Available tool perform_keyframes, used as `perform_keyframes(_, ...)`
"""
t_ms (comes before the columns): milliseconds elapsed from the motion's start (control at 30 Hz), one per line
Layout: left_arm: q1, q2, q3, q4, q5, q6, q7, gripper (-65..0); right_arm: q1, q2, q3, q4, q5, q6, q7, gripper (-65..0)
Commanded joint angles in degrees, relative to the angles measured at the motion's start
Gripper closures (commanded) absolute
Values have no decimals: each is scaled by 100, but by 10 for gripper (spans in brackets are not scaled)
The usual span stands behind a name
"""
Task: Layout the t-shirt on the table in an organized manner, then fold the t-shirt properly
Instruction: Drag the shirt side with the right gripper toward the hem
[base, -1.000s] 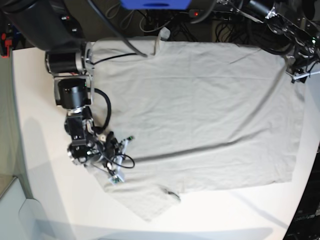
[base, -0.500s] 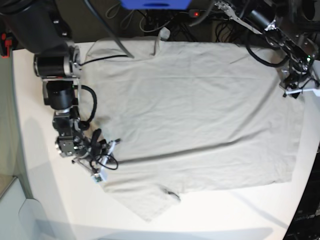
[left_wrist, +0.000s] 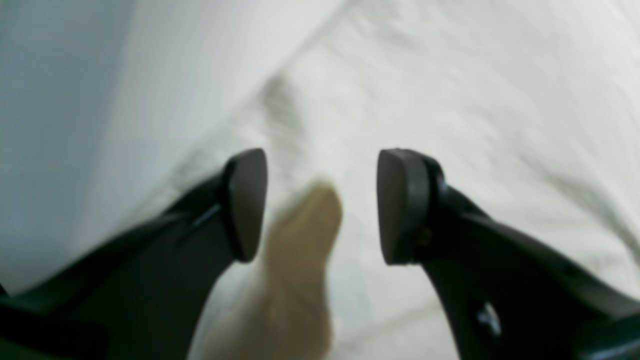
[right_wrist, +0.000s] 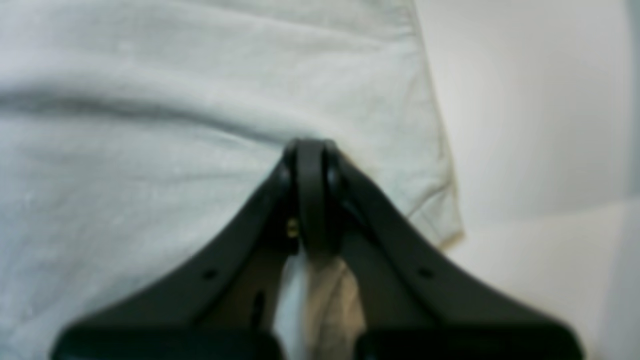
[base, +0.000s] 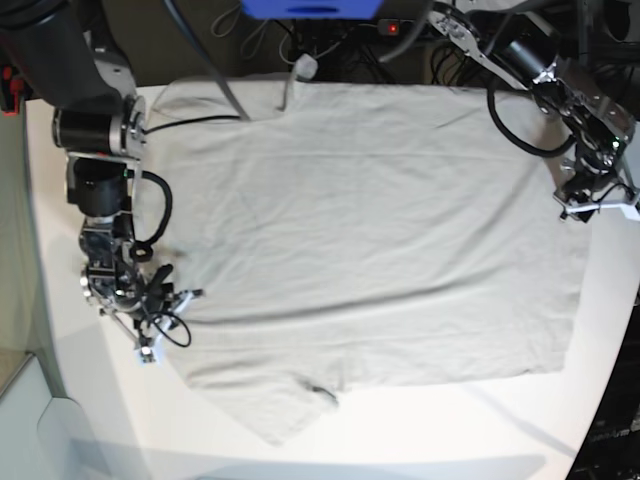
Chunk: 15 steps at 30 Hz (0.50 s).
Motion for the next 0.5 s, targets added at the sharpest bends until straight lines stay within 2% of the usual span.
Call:
perform_keyframes(0, -93, -66, 14, 128, -54, -2, -81, -338, 84, 95, 17, 31, -78, -229, -108, 0)
perform_keyframes(233, 399, 48, 14, 972, -80, -2, -81, -338, 93, 121, 17, 31, -78, -317, -108, 0)
perform_keyframes(367, 663, 83, 14, 1060, -89, -2, -81, -338, 93, 86, 17, 31, -78, -923, -108, 0)
perform_keyframes(467, 856, 118, 14, 1033, -89, -2, -81, -338, 93, 77, 17, 39, -78, -1029, -99, 0)
